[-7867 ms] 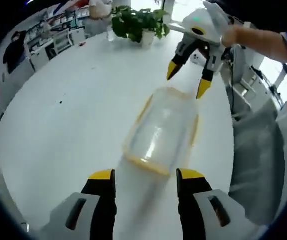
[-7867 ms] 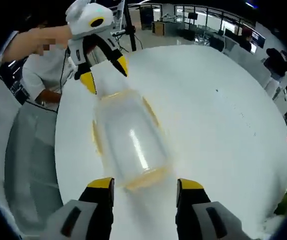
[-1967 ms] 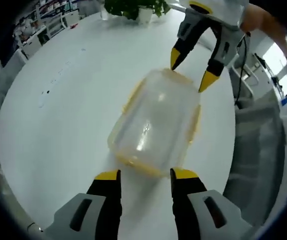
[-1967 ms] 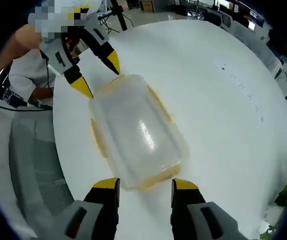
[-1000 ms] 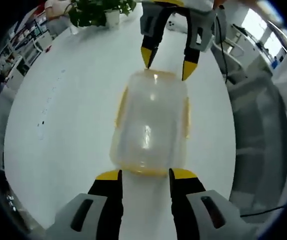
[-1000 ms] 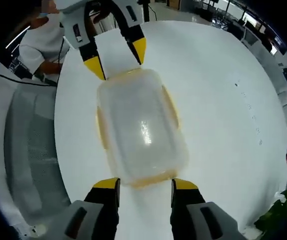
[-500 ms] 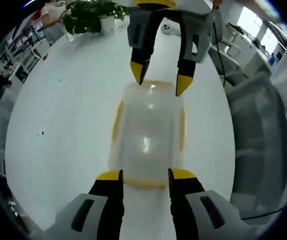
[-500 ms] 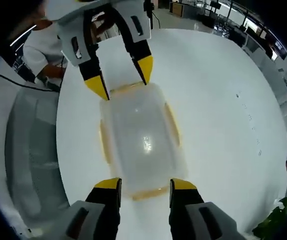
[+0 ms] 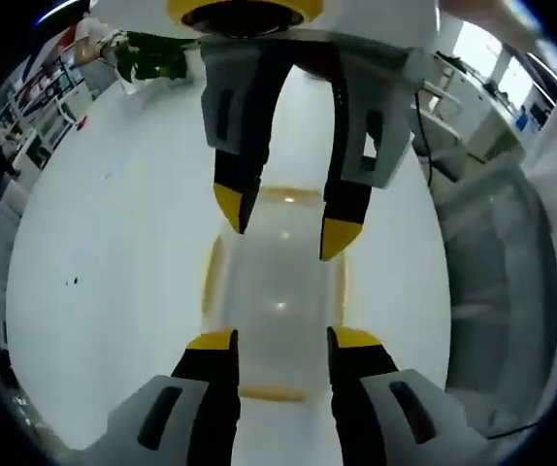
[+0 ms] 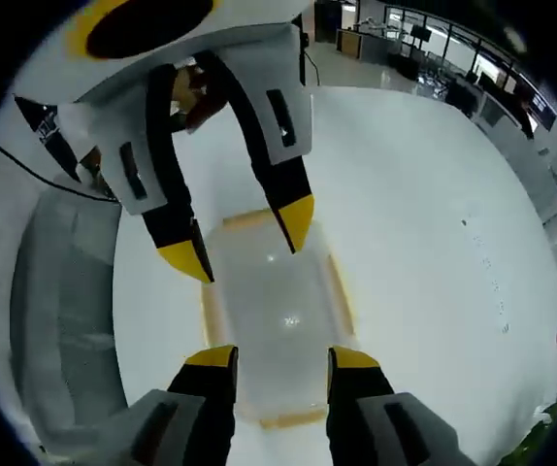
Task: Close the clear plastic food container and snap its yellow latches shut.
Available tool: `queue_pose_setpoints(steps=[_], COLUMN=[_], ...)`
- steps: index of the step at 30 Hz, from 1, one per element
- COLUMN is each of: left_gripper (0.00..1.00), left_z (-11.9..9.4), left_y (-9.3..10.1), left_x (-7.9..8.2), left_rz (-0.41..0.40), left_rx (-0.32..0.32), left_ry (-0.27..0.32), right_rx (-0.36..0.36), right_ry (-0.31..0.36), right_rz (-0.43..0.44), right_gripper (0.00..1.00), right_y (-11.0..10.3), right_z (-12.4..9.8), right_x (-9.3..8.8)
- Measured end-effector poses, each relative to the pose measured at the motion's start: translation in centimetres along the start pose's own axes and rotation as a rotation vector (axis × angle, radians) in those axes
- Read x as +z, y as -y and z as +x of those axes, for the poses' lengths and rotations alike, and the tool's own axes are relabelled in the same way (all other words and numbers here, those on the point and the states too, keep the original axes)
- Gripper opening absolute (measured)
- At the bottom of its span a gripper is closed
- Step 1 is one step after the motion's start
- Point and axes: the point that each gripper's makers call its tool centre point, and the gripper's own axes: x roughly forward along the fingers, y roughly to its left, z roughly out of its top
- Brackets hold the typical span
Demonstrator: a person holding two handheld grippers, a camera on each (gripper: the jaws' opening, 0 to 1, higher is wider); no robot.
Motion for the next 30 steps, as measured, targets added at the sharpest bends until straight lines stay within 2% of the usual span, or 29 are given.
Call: queue_pose_setpoints(steps=[9, 16, 30], left_gripper=[0.33, 0.33, 0.33], left_z=[0.2, 0.5, 0.8], left_y=[0.0, 0.4, 2.0], left_x=[0.8, 1.3, 1.0], left_rz=[-0.01, -0.047, -0.047], left_rx=[0.0, -0.003, 0.025], left_ry=[0.027, 0.066, 0.073], right_rx=[0.009, 0.016, -0.009], right_ry=[0.018, 0.06, 0.067], right_rz=[-0.009, -0.01, -0.045], right_gripper=[0.34, 0.36, 0.35], right_y=[-0.2, 0.1, 1.6], right_z=[0.0, 0.2, 0.3], right_x=[0.2, 0.9, 1.7])
